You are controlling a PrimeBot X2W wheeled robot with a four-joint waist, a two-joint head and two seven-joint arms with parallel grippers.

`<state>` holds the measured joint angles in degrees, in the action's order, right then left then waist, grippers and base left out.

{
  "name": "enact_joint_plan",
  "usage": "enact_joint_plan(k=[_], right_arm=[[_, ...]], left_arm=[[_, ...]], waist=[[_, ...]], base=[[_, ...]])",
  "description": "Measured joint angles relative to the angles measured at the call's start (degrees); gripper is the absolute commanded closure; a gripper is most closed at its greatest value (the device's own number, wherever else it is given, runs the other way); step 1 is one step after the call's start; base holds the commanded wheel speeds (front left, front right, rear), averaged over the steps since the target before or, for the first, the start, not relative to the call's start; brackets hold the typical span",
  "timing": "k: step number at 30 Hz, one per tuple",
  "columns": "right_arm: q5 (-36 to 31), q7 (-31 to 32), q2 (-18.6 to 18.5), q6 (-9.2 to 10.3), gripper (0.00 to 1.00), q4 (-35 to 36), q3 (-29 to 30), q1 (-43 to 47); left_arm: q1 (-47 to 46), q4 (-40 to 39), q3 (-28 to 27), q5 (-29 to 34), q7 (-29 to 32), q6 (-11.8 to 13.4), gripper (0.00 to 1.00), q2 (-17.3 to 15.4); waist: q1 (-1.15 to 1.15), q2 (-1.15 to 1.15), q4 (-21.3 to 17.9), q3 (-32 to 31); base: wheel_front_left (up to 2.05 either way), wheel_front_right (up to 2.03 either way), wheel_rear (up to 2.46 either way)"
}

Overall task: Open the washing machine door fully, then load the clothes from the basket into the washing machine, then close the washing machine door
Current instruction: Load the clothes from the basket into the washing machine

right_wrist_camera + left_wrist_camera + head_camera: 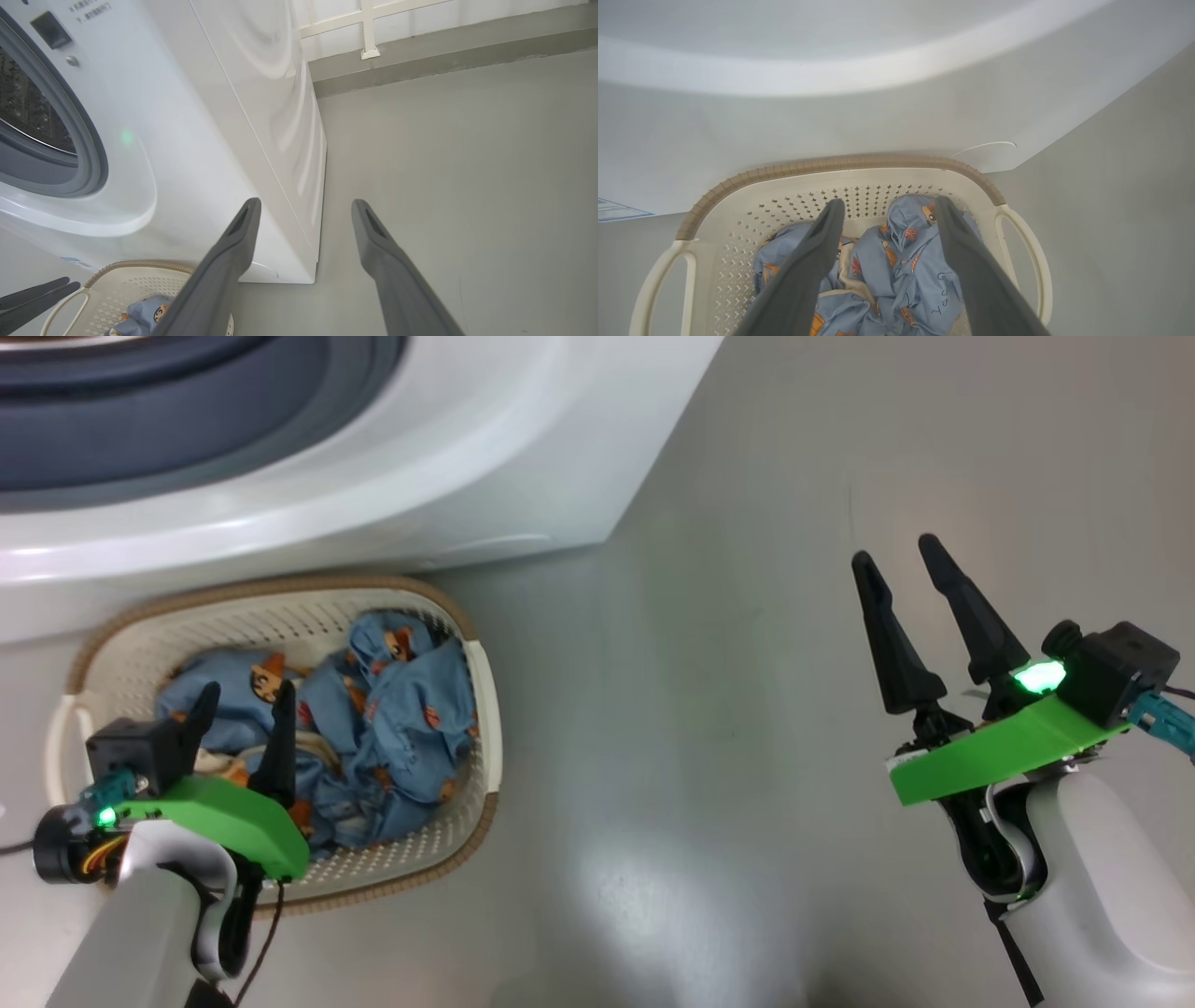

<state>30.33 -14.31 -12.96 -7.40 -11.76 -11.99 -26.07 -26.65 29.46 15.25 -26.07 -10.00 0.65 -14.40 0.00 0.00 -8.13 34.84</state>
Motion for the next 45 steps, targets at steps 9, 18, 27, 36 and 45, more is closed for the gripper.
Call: enact_joint_plan(k=[9, 18, 27, 36, 45], right_arm=[[0.0, 0.0, 0.8, 0.00, 0.00, 0.4, -0.5, -2.6], [0.0, 0.0, 2.2, 0.00, 0.00, 1.1, -0.8, -5.0], [0.0, 0.0, 3.6, 0.00, 0.00, 1.5, -1.0, -6.1], [0.0, 0.0, 4.2, 0.00, 0.00, 1.6, -1.2, -6.1], [0.0, 0.0, 5.0, 0.00, 0.00, 2.0, -2.1, -7.3]], left_arm=[[-7.2, 14.1, 1.6, -0.5, 0.9, -3.9, 0.00, 0.5], [-14.5, 25.3, 3.5, -0.6, 1.1, -6.6, 0.00, 0.5], [-19.6, 32.8, 6.4, -1.5, 3.0, -8.0, 0.00, 0.0], [-21.8, 35.5, 9.5, -4.3, 3.5, -8.0, 0.00, 0.2], [-25.5, 38.7, 11.8, -7.4, 5.0, -8.0, 0.00, -0.7]], waist=[[0.00, 0.00, -2.0, 5.5], [0.00, 0.00, -4.6, 10.4], [0.00, 0.00, -7.8, 14.2], [0.00, 0.00, -9.7, 15.9], [0.00, 0.00, -11.2, 17.1]], base=[[0.00, 0.00, 0.00], [0.00, 0.00, 0.00], [0.00, 0.00, 0.00], [0.00, 0.00, 0.00], [0.00, 0.00, 0.00]])
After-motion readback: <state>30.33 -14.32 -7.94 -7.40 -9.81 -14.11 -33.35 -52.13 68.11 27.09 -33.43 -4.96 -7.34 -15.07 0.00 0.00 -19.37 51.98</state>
